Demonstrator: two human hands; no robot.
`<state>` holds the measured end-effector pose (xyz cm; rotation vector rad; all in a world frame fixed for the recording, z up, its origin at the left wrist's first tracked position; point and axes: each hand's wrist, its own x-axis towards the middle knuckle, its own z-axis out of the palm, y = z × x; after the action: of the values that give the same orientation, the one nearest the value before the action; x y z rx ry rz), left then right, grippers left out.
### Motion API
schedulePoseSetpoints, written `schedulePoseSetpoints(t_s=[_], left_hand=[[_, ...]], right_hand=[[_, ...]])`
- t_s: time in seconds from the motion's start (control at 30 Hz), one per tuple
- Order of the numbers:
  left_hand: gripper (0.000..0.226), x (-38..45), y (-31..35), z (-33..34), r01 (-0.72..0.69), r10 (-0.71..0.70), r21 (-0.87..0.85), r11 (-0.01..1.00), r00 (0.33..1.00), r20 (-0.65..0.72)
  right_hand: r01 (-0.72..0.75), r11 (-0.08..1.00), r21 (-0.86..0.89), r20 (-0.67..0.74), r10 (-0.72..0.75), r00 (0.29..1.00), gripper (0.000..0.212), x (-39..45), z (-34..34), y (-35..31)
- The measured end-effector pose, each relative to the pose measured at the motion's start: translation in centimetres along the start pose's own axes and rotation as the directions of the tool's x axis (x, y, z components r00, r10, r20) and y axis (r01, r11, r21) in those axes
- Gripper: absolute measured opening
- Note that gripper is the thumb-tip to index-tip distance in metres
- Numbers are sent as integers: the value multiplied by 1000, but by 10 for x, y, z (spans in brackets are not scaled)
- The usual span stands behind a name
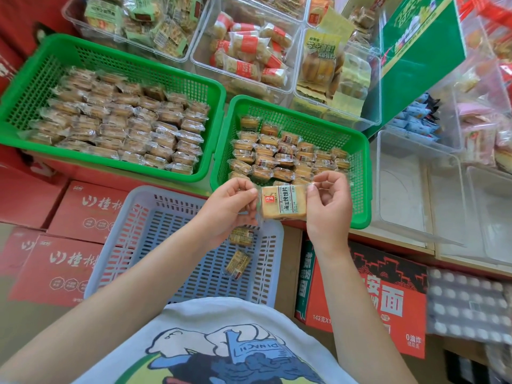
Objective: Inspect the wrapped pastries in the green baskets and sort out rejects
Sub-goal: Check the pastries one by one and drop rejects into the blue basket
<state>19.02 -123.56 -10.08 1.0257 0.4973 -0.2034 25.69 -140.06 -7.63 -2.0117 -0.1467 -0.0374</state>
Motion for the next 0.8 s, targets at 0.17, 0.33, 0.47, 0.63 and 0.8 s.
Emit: schedulePoseSetpoints(t_s=[0.17,0.33,0.47,0.63,0.8], left_hand=[[3,6,-7,1,149,-133,-168,975,986,105],[2,15,-13,-1,181,-166,-93,979,974,153],[7,29,-15,-6,76,-82,81,994,994,67],[11,54,-13,-20,-7,11,355,935,1000,-9],[3,87,-13,-31,-49,115,611,790,991,-68]], right_hand=[[-83,995,63,-49,86,995,27,12,3,5],[-203,975,92,-51,208,977,23,27,6,15],[-393,897,202,34,395,918,14,34,16,25],[-601,768,221,348,514,784,24,40,24,41],[-632,773,51,501,528,686,27,53,27,56]])
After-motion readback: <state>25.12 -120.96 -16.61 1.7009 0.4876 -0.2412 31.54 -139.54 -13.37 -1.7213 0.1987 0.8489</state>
